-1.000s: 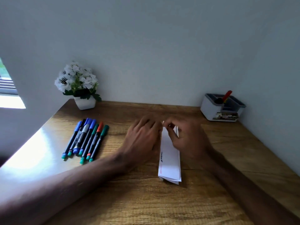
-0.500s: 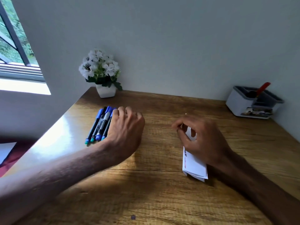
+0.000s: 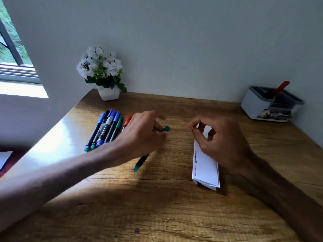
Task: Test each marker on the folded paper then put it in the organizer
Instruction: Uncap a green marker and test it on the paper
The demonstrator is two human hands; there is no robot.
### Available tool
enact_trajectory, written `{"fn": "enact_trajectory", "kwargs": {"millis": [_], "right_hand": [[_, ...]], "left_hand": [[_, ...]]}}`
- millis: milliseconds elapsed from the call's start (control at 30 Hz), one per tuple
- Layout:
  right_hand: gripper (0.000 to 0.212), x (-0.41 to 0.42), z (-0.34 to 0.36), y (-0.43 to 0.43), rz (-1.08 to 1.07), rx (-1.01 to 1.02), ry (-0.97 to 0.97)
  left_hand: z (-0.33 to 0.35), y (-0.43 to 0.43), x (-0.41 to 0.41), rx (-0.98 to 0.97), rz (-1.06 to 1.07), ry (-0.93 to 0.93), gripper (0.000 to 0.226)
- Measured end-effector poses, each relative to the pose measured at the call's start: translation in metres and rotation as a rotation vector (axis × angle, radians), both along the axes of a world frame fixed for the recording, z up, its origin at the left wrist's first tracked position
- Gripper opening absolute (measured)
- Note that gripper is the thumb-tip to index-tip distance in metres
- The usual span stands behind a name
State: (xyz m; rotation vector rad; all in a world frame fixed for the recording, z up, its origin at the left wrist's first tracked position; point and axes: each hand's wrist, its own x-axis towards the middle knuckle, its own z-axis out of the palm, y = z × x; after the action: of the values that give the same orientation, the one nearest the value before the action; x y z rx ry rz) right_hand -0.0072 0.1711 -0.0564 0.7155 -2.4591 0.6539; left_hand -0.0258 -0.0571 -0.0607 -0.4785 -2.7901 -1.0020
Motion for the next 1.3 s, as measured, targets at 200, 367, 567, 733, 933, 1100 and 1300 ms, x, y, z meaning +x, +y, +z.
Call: {"fn": "enact_trajectory", "kwargs": {"millis": [200, 367, 567, 733, 933, 1100, 1300], "right_hand": [[0.011, 0.003, 0.001, -0.001, -0.021, -0.130, -0.050], [0.020, 0.016, 0.006, -0.013, 0.098, -0.422, -0.311], [0.032, 0.015, 0.005, -0.011, 0.088, -0.357, -0.363], [0.007, 0.006, 0.019, 0.020, -0.045, -0.030, -0.075], [0.036, -0.003, 0.028, 0.051, -0.112, 0.225, -0.352], [0.032, -0.003, 0.017, 0.039, -0.078, 0.299, -0.509], [0.023, 0.007, 0.019, 0.036, 0.053, 0.215, -0.434]], "left_hand": [[0.013, 0.000, 0.002, 0.545, -0.146, -0.405, 0.023], [0.018, 0.004, 0.010, 0.697, -0.255, -0.452, 0.035], [0.015, 0.003, 0.006, 0.716, -0.220, -0.454, 0.038], [0.012, 0.002, 0.003, 0.754, -0.214, -0.530, 0.033], [0.008, 0.002, 0.002, 0.823, -0.237, -0.609, 0.032], [0.010, 0.005, 0.003, 0.983, -0.293, -0.679, 0.024], [0.009, 0.007, 0.005, 1.002, -0.337, -0.712, 0.021]]}}
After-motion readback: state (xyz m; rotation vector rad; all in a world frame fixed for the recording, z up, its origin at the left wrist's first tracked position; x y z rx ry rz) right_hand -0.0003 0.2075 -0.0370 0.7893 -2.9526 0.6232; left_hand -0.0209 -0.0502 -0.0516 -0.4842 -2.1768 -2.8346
